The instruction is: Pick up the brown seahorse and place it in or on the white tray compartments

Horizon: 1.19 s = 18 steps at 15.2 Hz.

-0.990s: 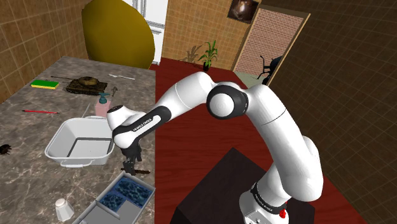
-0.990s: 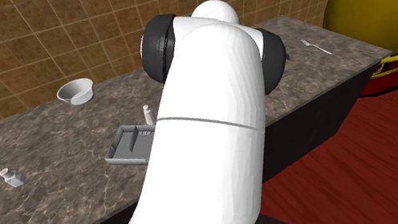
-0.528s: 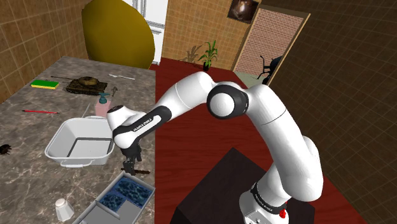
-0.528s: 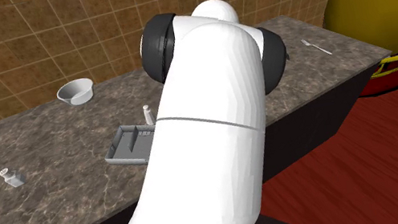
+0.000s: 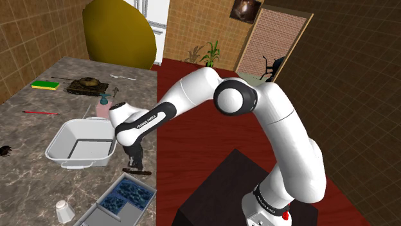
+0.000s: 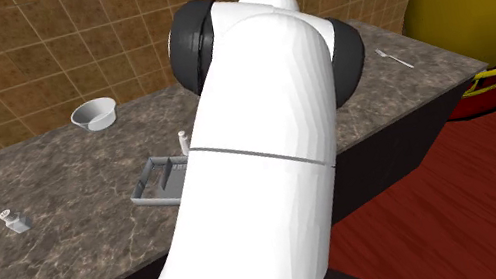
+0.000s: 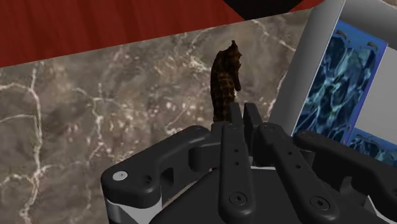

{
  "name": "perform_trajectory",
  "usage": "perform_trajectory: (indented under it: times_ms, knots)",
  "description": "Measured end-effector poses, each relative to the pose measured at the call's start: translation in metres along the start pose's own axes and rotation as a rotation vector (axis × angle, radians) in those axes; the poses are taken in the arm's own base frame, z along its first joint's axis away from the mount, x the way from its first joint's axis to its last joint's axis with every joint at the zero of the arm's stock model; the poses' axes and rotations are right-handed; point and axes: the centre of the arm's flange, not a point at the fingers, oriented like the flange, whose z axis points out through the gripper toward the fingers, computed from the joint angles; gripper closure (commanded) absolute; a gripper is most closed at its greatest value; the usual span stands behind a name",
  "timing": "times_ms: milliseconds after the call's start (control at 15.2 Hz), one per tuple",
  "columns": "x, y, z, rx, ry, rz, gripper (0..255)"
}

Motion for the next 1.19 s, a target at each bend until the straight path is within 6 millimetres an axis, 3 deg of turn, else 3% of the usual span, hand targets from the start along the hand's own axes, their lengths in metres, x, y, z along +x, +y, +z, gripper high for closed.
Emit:
perform_trajectory:
  times_ms: [132, 198, 528, 858, 1188]
  knots:
    - [-0.004, -0.001, -0.009, 0.000, -0.001, 0.000, 255]
    - [-0.004, -0.001, -0.010, 0.000, 0.000, 0.001, 0]
    - [0.012, 0.023, 0.001, 0.078, -0.005, -0.011, 0]
    - [0.013, 0.024, 0.026, 0.086, -0.005, -0.013, 0]
    - [0.013, 0.025, 0.031, 0.084, 0.000, -0.010, 0]
